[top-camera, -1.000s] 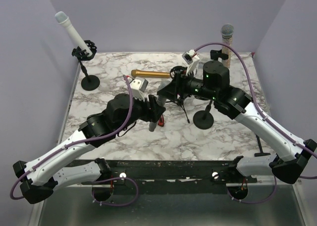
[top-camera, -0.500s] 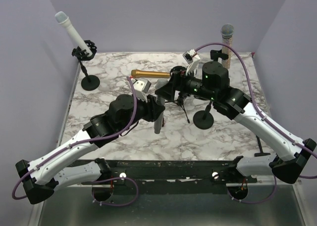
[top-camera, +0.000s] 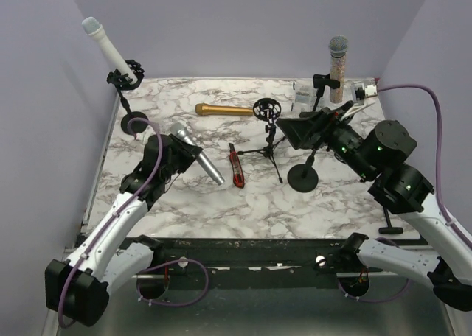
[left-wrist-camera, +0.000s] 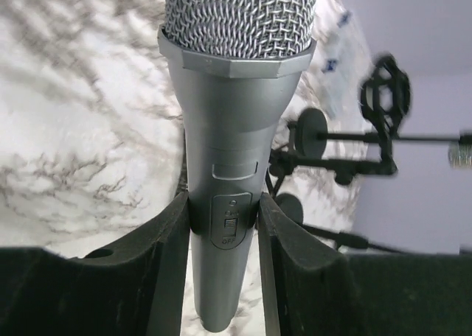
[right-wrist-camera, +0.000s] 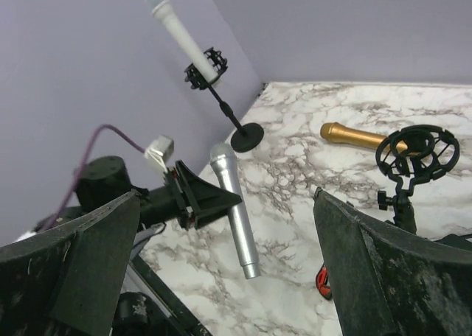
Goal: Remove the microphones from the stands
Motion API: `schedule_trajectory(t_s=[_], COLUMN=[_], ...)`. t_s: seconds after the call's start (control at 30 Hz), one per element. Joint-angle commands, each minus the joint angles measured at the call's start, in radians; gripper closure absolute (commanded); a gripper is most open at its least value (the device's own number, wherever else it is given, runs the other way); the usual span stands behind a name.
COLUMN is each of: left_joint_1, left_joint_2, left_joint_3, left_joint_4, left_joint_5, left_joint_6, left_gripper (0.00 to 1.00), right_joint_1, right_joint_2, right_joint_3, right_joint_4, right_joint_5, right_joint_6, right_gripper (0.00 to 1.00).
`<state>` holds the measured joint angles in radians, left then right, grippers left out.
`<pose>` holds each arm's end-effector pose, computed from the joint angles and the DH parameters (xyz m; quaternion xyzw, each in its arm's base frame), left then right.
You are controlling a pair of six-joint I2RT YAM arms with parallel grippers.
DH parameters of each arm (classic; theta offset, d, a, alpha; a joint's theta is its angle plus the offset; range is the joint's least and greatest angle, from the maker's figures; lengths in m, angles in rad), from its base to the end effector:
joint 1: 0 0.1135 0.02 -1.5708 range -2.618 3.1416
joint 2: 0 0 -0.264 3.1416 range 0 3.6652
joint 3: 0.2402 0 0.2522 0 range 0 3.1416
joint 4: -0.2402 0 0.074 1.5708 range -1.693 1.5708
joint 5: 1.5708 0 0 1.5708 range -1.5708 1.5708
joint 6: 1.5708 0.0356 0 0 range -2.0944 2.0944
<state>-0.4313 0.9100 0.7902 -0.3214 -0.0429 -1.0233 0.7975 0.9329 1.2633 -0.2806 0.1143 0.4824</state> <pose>0.1891 -0.0853 0.3054 -0.2573 0.8044 -0.3422 0.4118 0.1316 0.1290 0.4673 -0.0671 0.6861 0.4003 0.6037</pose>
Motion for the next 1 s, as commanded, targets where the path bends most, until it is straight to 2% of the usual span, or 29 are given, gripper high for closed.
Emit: schedule_trajectory(t_s=[0.0, 0.1, 0.23, 0.4, 0.5, 0.73, 0.87, 0.97], left_joint_1=[0.094, 0.094, 0.094, 0.094, 0.092, 0.082, 0.076, 0.074], left_joint_2=[0.073, 0.216, 0.467, 0.724, 0.843, 1.012, 1.063, 1.092], left_joint_3=[-0.149, -0.126, -0.006, 0.148, 0.272, 0.458, 0.498, 0.498], left_joint_4=[0.227, 0.338, 0.418, 0.439, 0.372, 0.197, 0.177, 0.187], left_joint_5=[-0.046, -0.125, -0.128, -0.173, -0.192, -0.256, -0.286, -0.278], left_joint_6=[-0.474, -0.622, -0.768, -0.901, -0.938, -0.992, -0.952, -0.95], left_gripper=[1.0, 1.0, 1.0, 1.0, 1.0, 0.99, 0.87, 0.83], right_joint_1=[0.005, 0.005, 0.005, 0.005, 0.005, 0.005, 0.004, 0.005], right_joint_2=[-0.013, -0.016, -0.039, -0.08, -0.105, -0.145, -0.151, -0.155], right_joint_3=[-0.026, -0.008, -0.011, -0.02, -0.019, -0.044, -0.049, -0.059], right_joint_4=[0.026, -0.008, -0.042, -0.084, -0.108, -0.126, -0.129, -0.125], right_joint_5=[0.075, 0.084, 0.107, 0.151, 0.17, 0.225, 0.239, 0.254], right_joint_6=[-0.003, -0.011, -0.02, -0.03, -0.039, -0.064, -0.079, -0.087], right_gripper=[0.0, 0.0, 0.0, 0.0, 0.0, 0.0, 0.0, 0.0])
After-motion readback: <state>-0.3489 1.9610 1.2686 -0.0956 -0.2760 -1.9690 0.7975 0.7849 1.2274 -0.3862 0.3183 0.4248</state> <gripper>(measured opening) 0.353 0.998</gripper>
